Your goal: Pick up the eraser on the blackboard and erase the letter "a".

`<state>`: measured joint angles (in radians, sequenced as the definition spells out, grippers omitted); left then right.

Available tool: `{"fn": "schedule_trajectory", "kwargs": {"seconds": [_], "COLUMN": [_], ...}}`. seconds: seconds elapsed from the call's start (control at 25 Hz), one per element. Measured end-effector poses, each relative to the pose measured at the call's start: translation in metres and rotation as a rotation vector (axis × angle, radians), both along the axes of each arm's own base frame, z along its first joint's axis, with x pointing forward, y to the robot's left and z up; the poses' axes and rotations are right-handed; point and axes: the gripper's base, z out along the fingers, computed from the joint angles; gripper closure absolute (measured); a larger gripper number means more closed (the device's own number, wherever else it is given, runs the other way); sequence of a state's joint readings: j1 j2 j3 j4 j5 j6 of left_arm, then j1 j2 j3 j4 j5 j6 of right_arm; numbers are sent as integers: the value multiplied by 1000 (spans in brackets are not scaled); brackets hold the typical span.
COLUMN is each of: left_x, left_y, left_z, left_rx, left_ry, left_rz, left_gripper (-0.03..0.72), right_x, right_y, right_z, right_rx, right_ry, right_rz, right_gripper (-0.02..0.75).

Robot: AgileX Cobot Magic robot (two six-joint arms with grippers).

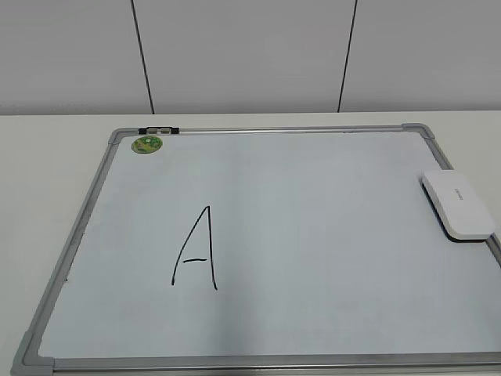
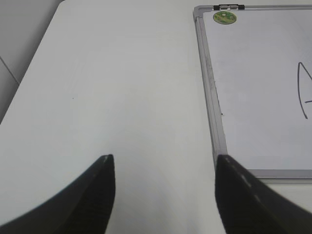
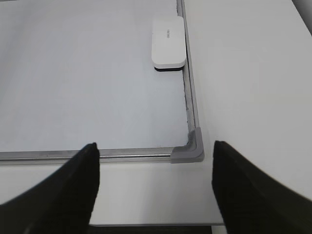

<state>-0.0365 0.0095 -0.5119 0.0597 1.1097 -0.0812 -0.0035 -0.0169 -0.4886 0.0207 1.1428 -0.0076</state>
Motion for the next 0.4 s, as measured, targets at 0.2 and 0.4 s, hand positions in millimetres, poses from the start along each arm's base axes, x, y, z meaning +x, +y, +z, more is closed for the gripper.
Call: {"fn": "schedule_trajectory", "kwargs": {"seconds": [0.2, 0.4], "left_x": [0, 0], "left_y": [0, 0], "left_z": [0, 0], "left_rx": [0, 0], "left_ry": [0, 0], "left_rz": [0, 0], "left_gripper": [215, 215], "right_x": [0, 0], "right_y": [0, 0], "right_z": [0, 0], "right_rx": [0, 0], "right_ry": [0, 0], "right_rz": [0, 0], "right_gripper": [203, 202]}}
